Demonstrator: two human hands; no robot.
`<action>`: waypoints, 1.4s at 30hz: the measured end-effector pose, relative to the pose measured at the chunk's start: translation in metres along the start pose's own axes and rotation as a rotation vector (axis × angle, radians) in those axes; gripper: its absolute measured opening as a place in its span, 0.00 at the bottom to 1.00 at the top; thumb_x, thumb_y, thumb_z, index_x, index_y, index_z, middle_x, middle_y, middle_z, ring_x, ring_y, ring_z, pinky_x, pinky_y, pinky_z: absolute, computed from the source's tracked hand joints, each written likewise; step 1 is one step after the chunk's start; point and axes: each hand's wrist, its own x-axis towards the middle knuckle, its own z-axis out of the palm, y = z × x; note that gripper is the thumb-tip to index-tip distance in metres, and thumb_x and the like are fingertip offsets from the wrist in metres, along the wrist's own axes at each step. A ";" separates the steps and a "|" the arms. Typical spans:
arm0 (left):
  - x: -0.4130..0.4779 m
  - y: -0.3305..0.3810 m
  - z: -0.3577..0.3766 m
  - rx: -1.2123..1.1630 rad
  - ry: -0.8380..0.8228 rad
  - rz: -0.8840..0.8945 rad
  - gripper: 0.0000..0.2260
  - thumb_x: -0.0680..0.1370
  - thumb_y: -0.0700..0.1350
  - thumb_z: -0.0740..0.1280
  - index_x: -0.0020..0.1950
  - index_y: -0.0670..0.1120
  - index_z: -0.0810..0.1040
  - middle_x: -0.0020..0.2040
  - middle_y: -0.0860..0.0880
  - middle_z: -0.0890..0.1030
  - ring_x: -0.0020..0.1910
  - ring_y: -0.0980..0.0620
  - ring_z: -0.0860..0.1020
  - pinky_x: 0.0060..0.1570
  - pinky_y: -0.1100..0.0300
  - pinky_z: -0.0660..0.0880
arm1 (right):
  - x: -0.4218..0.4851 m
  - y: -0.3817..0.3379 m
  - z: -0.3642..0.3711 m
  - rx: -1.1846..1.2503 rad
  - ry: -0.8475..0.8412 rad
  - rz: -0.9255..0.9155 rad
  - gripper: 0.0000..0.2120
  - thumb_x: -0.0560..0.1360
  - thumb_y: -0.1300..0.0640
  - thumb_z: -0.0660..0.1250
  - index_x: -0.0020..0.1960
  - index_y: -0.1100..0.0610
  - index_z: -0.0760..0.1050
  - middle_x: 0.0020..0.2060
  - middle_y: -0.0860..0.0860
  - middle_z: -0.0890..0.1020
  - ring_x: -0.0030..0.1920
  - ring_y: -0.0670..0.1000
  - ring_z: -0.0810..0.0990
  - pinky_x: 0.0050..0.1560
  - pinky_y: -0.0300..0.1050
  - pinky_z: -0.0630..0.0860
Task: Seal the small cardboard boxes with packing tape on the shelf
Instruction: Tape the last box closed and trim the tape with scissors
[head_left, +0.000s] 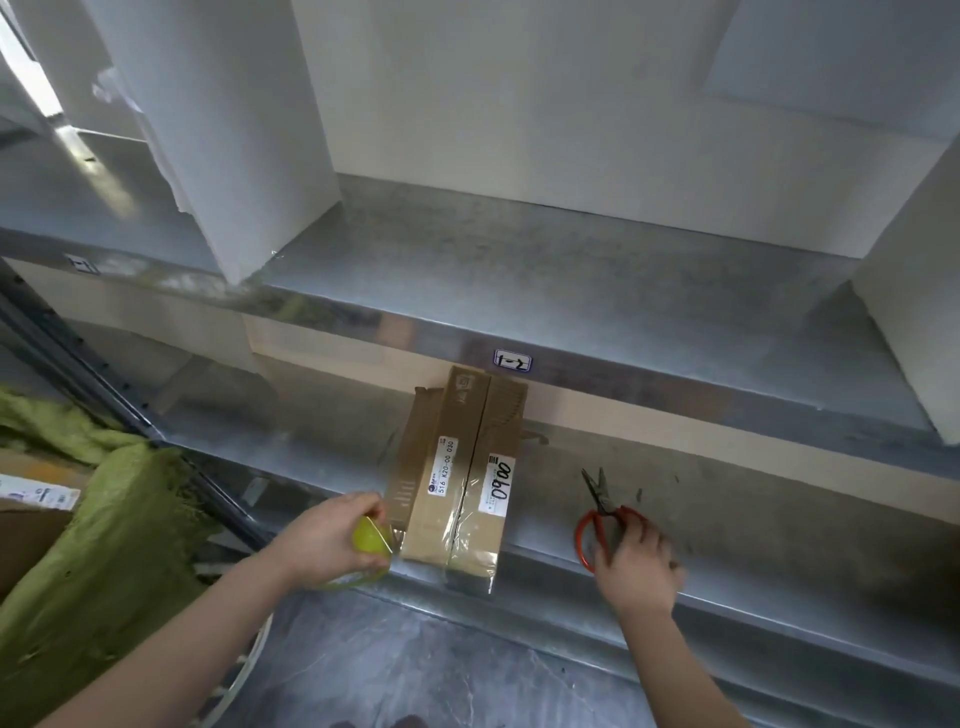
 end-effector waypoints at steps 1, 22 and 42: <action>0.000 0.002 0.000 -0.002 0.005 -0.003 0.18 0.66 0.58 0.76 0.48 0.56 0.71 0.48 0.60 0.76 0.49 0.59 0.73 0.45 0.64 0.68 | -0.001 -0.002 -0.001 0.026 0.026 -0.025 0.28 0.76 0.44 0.67 0.68 0.60 0.70 0.58 0.59 0.77 0.59 0.61 0.75 0.48 0.53 0.70; 0.003 -0.027 -0.022 0.001 -0.120 0.245 0.19 0.67 0.60 0.74 0.49 0.56 0.70 0.49 0.58 0.75 0.48 0.54 0.73 0.44 0.59 0.66 | -0.235 -0.087 -0.014 0.751 0.137 0.127 0.23 0.70 0.55 0.75 0.62 0.45 0.72 0.42 0.48 0.84 0.44 0.53 0.82 0.46 0.48 0.76; 0.013 -0.047 -0.029 0.052 -0.238 0.399 0.19 0.68 0.59 0.74 0.50 0.53 0.70 0.51 0.55 0.75 0.51 0.52 0.72 0.48 0.55 0.71 | -0.272 -0.220 0.012 1.717 -0.560 0.677 0.04 0.81 0.55 0.63 0.49 0.53 0.73 0.22 0.49 0.75 0.19 0.44 0.72 0.19 0.32 0.63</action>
